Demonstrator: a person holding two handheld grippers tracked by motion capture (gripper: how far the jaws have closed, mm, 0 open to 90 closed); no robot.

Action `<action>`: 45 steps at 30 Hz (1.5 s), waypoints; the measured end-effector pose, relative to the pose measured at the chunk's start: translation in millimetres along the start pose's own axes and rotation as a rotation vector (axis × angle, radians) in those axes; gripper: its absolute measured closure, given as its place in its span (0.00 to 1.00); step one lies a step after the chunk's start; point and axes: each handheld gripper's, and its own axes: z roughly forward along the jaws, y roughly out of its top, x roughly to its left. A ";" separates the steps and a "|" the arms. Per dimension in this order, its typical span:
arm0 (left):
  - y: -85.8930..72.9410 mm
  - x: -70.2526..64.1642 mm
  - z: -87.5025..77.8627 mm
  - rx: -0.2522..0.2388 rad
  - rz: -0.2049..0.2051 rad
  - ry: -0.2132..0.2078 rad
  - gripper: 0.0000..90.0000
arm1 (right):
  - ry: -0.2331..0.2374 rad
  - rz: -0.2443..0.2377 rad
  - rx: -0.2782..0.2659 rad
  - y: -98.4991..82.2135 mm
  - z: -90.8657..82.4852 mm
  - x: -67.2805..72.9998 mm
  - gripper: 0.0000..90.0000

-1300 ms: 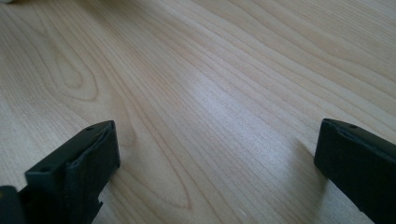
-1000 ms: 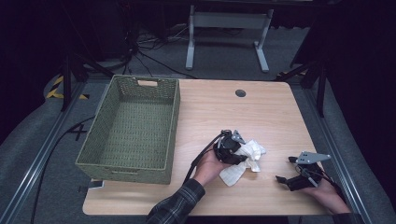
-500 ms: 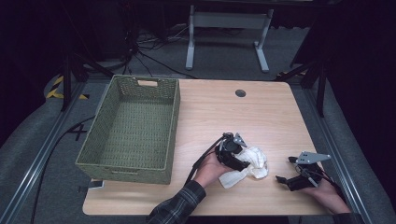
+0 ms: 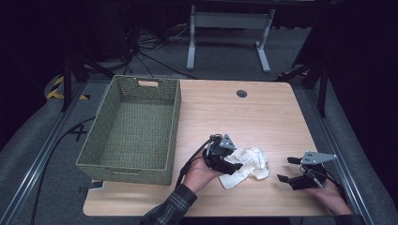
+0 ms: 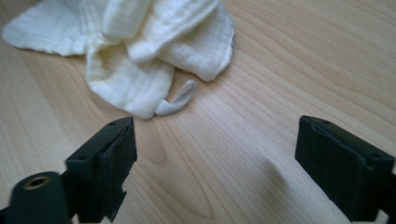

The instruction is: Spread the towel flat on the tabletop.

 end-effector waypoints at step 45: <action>-36.9 -0.5 -19.0 -0.032 -0.105 0.056 0.95 | 0.161 -0.032 0.001 38.0 35.7 15.5 0.81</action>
